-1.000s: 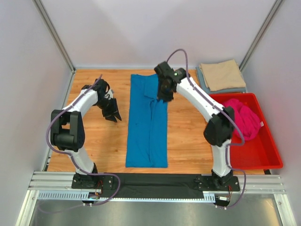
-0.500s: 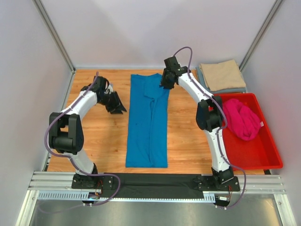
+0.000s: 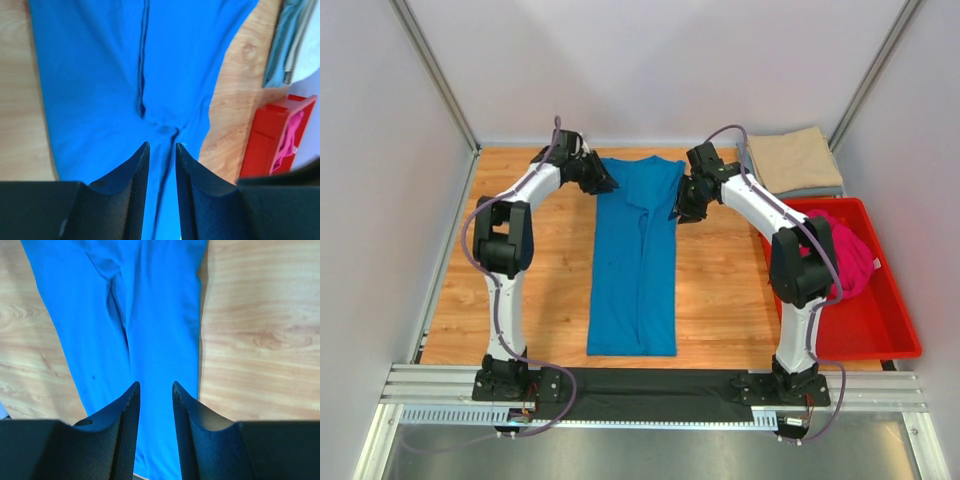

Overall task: Fold and stack the t-shirts
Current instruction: Fold the tshirt

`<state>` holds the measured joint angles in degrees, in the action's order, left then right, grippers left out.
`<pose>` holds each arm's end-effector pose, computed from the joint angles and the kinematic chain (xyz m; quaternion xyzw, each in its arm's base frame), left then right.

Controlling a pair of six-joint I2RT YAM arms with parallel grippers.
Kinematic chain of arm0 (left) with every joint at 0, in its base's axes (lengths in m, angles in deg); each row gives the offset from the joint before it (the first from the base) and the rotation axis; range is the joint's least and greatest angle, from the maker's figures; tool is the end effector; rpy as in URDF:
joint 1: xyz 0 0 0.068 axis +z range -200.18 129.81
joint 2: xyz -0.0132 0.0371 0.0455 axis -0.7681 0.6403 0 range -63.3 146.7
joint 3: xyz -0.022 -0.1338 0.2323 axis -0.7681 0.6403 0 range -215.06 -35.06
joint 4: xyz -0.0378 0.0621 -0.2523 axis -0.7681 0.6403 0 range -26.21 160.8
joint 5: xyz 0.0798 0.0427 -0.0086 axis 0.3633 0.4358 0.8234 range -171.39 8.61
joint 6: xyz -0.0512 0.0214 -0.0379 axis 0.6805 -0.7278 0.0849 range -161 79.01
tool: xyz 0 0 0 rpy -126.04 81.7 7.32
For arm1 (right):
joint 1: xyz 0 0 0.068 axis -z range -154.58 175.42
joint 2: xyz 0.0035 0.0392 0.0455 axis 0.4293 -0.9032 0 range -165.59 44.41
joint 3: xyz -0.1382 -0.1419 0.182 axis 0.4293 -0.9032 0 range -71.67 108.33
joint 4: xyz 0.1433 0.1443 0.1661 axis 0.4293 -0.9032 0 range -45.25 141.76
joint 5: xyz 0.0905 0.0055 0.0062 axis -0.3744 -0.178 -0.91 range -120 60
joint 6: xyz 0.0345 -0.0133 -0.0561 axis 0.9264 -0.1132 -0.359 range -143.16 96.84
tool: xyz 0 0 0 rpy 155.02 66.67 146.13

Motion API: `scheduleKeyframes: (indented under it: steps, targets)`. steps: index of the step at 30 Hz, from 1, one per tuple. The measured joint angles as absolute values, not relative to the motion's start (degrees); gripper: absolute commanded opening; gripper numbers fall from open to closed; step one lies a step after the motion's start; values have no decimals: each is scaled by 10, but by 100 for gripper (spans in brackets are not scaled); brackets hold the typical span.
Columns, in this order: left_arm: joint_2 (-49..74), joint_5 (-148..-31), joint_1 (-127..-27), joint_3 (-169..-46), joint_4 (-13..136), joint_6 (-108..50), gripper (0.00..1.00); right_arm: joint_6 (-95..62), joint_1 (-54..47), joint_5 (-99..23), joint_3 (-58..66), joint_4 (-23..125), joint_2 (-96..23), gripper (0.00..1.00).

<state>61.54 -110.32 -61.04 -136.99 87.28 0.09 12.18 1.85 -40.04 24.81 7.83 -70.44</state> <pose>0.4882 -0.1201 0.1988 -0.1449 0.8921 -0.3660 0.2217 0.4003 0.1848 0.2166 0.0782 0.9642 0.1913 0.1659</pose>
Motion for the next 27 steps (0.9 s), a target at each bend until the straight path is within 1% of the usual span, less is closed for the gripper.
scheduleKeyframes:
  steps: [6,9,11,20,27]
  targets:
    - [716,-1102,-635,-1447,873,12,34,124,19,-412,200,78,-669,33]
    - [746,-1096,-642,-1481,882,12,37,123,19,-411,190,75,-664,33]
    - [754,-1091,-645,-1493,889,12,38,121,19,-411,186,74,-662,33]
    - [757,-1056,-646,-1500,909,12,37,119,23,-410,186,60,-658,32]
    - [758,-1053,-651,-1500,910,14,35,119,34,-408,186,53,-658,32]
